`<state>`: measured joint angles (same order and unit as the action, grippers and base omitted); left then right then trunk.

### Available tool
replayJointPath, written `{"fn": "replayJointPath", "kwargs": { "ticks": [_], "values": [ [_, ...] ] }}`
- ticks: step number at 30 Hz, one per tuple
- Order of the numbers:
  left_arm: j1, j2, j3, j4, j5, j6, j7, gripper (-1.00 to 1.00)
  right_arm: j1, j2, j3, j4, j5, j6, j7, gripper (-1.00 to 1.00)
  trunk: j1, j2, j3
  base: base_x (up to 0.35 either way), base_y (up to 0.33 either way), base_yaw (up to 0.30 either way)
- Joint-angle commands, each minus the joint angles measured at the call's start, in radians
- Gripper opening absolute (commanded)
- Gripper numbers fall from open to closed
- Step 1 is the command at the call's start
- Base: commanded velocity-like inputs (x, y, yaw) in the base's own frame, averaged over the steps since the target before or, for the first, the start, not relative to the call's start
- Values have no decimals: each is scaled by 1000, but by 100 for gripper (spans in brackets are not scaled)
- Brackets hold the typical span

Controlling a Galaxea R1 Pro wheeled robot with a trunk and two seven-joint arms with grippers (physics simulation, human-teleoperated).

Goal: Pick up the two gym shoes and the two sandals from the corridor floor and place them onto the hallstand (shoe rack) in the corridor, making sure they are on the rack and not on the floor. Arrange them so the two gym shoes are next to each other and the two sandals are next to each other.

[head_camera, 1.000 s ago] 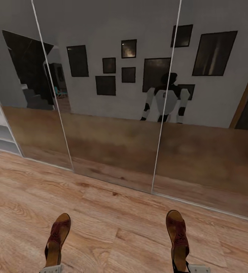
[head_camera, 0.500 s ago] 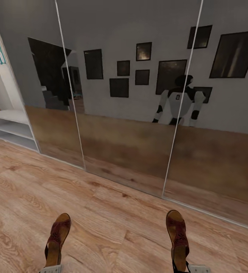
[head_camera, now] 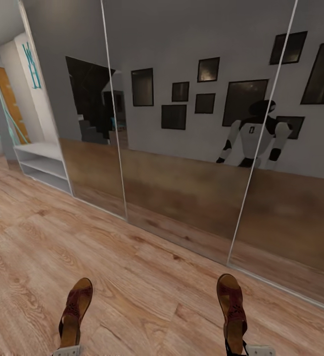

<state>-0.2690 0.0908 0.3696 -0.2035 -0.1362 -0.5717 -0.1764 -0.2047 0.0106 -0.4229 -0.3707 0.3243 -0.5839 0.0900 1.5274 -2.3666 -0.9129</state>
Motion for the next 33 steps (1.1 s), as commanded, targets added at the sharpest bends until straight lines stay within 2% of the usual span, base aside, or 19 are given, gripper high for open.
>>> {"fn": "replayJointPath", "kwargs": {
  "ticks": [1,23,33],
  "values": [
    [-1,0,9,1,-13,-3,-3,-100,0,1,-8,-1,-2,-2,10,-100,0,0,0,0,0,234],
    [-1,0,9,2,-13,-2,-6,-100,0,1,-8,0,-2,-2,10,-100,0,0,19,3,0,234],
    [-1,0,9,2,-13,-3,-5,-100,-1,1,-8,-1,-2,-2,10,-100,0,0,28,260,0,234]
  ]
}}
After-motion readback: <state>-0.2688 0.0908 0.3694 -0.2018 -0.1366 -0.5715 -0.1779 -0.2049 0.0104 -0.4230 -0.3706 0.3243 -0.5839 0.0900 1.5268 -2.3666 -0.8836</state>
